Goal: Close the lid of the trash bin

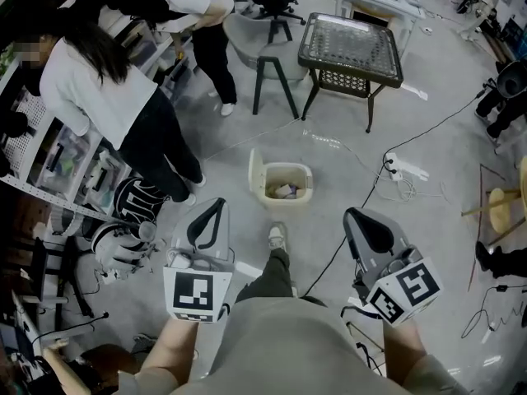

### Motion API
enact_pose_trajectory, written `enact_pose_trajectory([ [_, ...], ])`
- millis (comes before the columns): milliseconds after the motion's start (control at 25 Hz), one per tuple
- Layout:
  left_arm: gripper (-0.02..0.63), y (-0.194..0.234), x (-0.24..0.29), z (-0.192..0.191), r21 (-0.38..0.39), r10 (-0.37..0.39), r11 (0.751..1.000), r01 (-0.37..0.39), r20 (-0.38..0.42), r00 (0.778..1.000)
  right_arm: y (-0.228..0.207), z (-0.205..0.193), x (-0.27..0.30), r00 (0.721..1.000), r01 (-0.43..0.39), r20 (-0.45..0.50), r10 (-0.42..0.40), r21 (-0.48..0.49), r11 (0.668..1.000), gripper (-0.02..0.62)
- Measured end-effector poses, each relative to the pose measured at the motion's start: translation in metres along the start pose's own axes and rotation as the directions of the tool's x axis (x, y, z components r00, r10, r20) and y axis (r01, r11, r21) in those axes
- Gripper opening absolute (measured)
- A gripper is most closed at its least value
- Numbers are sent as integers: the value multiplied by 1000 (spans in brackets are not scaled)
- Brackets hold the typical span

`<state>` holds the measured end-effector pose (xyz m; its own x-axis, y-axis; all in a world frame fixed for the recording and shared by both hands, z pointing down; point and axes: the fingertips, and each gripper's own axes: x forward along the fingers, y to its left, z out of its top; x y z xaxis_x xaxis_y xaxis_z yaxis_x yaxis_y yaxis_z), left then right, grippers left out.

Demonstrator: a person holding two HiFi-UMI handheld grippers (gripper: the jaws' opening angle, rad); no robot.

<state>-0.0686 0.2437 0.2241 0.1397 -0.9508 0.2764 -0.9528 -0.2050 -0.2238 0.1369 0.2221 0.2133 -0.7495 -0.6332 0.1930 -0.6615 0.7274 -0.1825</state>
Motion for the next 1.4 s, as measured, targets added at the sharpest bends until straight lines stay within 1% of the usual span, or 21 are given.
enact_pose_trajectory([
  [160,3,9,36,-2,27,-26,999,26,5,1000,-19,-1,24,1000,22,-15,-22,-2,1000,3],
  [240,3,12,56,-2,61,-43,997,43,5,999,-31,-3,38,999,28,-30,-28,-7,1000,3],
  [280,3,13,67,-1,63,-48,997,47,3,999,-39,-2,45,999,30,-36,-30,-8,1000,3],
  [400,3,19,104,6,26,-63,998,63,-8,998,-62,5,74,998,37,-48,-37,3,999,3],
  [600,3,38,164,10,52,-113,992,114,-29,993,-95,11,129,995,44,-88,-43,12,999,3],
  [800,3,70,219,12,33,-115,993,116,-46,992,-126,23,188,992,49,-115,-47,8,999,3],
  [880,3,81,237,10,55,-120,991,124,-57,991,-137,30,207,991,48,-123,-47,-2,999,3],
  [1000,3,97,261,4,53,-111,992,115,-71,991,-151,38,232,991,45,-122,-47,-19,999,3],
  [1160,3,112,280,-4,40,-93,994,97,-92,991,-163,43,257,991,32,-132,-36,-30,999,3],
  [1400,3,131,296,-9,25,-55,998,59,-119,991,-177,48,284,988,0,-152,-6,-36,999,3],
])
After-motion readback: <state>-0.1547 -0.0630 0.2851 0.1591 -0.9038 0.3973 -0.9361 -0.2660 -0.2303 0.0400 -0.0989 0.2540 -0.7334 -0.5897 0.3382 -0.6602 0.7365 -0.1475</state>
